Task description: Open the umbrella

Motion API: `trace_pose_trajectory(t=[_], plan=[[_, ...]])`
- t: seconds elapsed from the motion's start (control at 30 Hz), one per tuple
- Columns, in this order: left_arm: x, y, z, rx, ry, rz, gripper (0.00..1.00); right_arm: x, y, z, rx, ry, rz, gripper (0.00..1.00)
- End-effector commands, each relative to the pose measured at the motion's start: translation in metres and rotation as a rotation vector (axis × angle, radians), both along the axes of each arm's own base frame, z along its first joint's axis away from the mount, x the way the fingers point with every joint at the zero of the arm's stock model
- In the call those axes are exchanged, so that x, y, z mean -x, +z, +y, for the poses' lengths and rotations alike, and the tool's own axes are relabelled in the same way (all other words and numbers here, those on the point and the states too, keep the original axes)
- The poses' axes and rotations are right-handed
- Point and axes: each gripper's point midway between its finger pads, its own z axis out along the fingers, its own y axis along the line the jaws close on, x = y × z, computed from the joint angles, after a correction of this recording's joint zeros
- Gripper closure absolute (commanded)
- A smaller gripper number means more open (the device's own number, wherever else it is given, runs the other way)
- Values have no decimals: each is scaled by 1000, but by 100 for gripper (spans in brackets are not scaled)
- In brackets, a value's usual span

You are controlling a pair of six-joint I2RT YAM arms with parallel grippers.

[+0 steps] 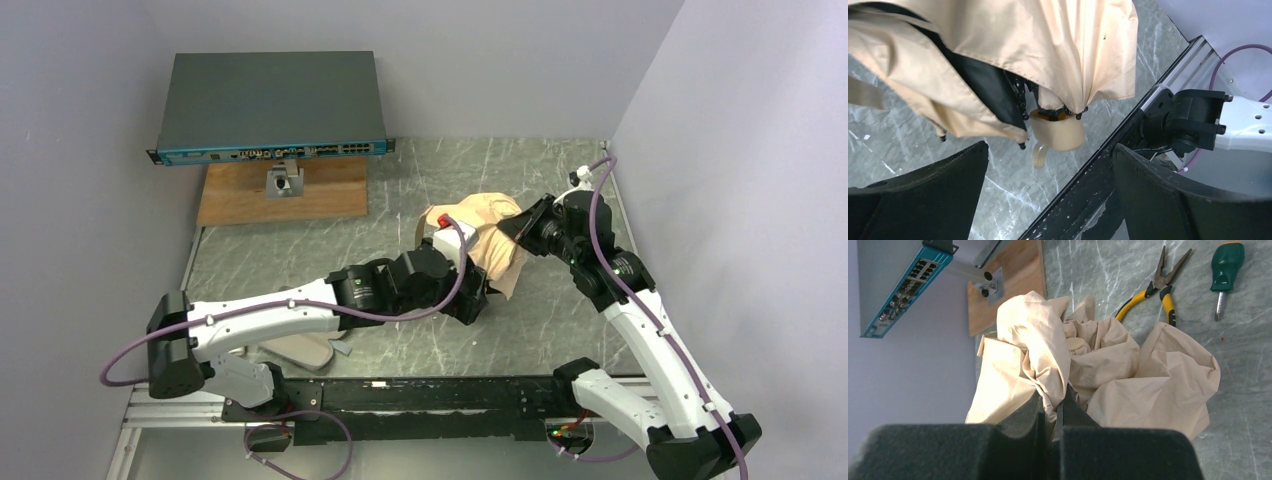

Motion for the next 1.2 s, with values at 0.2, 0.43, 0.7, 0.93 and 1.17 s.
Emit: trace_pose_trajectory(t=[0.2, 0.43, 0.7, 0.93, 1.17], plan=[[-6, 15, -38, 66, -24, -38, 17, 2, 49, -1, -71, -19, -104, 100], [-12, 8, -44, 44, -13, -55, 36, 5, 54, 0, -104, -23, -104, 100], [-11, 13, -42, 57, -24, -68, 100, 8, 58, 8, -183, 2, -143, 100], [20, 27, -34, 147, -169, -43, 100, 7, 82, -4, -205, -56, -267, 100], [58, 43, -16, 262, -329, 15, 100, 3, 115, -20, -207, -129, -383, 100]])
